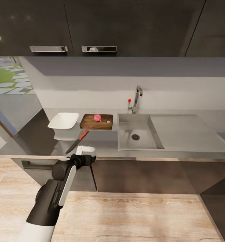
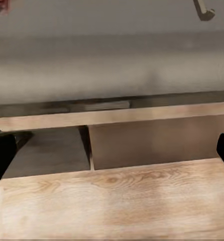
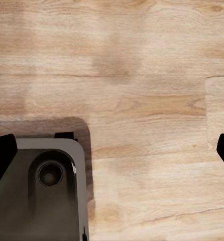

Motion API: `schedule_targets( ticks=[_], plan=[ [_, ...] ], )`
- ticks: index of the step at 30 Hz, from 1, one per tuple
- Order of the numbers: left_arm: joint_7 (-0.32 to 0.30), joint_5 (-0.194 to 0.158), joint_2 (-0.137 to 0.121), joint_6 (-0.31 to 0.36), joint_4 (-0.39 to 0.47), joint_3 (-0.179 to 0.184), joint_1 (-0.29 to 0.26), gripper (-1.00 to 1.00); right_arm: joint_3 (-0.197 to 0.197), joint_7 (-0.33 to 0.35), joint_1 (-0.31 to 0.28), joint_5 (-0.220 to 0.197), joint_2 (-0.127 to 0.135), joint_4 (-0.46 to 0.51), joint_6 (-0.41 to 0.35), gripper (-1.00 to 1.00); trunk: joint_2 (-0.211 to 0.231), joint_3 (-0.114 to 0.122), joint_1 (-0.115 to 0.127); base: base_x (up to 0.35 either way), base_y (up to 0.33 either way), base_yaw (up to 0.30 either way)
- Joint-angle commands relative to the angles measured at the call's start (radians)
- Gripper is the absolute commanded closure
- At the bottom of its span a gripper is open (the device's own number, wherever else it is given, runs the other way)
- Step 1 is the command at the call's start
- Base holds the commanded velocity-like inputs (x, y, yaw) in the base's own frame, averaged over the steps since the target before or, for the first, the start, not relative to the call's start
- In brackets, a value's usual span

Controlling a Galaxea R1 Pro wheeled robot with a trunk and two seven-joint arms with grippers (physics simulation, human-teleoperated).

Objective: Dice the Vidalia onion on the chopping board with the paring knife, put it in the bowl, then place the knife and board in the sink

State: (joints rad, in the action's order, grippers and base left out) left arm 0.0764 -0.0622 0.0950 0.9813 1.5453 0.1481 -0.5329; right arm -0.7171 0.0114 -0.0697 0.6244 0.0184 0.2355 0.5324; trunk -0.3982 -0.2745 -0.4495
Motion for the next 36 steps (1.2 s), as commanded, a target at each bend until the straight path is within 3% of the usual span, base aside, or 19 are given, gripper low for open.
schedule_targets(
  ticks=[1,2,10,22,23,27,30,31,32,36],
  plan=[
    [0.007,-0.007,0.0,-0.005,0.001,0.001,0.012,-1.0,-0.008,0.001,-0.001,0.009,0.0,-0.001,0.004,-1.0,-0.002,-0.002,-0.001,0.0,0.0,0.0],
    [0.006,-0.007,0.0,-0.052,0.001,0.001,0.057,-1.0,-0.008,0.001,-0.001,0.009,0.0,-0.001,0.004,-1.0,-0.002,-0.002,-0.001,0.0,0.0,0.0],
    [0.005,-0.007,-0.021,-0.26,0.001,0.001,0.25,-1.0,-0.008,0.001,-0.001,0.009,0.0,-0.001,0.004,-1.0,-0.002,-0.002,-0.001,0.0,0.0,0.0],
    [0.0,-0.007,-0.06,-0.345,-0.008,0.001,0.399,-1.0,-0.009,0.001,-0.001,0.008,0.0,-0.001,0.004,-1.0,-0.002,-0.002,-0.001,0.0,0.0,0.0],
    [0.001,-0.008,-0.084,-0.45,-0.021,0.001,0.448,-1.0,-0.01,0.001,-0.001,0.008,0.0,-0.001,0.004,-1.0,-0.002,-0.002,-0.001,0.0,0.0,0.0],
    [0.002,-0.008,-0.1,-0.582,-0.029,0.001,0.524,-1.0,-0.01,0.001,-0.001,0.008,0.0,-0.001,0.004,-1.0,-0.002,-0.002,-0.001,0.0,0.0,0.0],
    [0.002,-0.007,-0.105,-0.681,-0.031,0.001,0.614,-1.0,-0.01,0.001,-0.001,0.007,0.0,-0.001,0.004,-1.0,-0.002,-0.002,-0.001,0.0,0.0,0.0],
    [0.002,-0.005,-0.108,-0.782,-0.04,0.001,0.695,-1.0,-0.011,0.001,-0.001,0.006,0.0,-0.001,0.004,-1.0,-0.002,-0.002,-0.001,0.0,0.0,0.0],
    [0.002,-0.005,-0.108,-0.806,-0.044,0.001,0.711,-1.0,-0.011,0.001,-0.001,0.006,0.0,-0.001,0.004,-1.0,-0.002,-0.002,-0.001,0.0,0.0,0.0],
    [0.003,-0.004,-0.129,-1.023,-0.117,0.001,0.823,-1.0,-0.013,0.001,-0.001,0.006,0.0,0.0,0.004,-1.0,-0.002,-0.002,-0.001,0.0,0.0,0.0]
  ],
)
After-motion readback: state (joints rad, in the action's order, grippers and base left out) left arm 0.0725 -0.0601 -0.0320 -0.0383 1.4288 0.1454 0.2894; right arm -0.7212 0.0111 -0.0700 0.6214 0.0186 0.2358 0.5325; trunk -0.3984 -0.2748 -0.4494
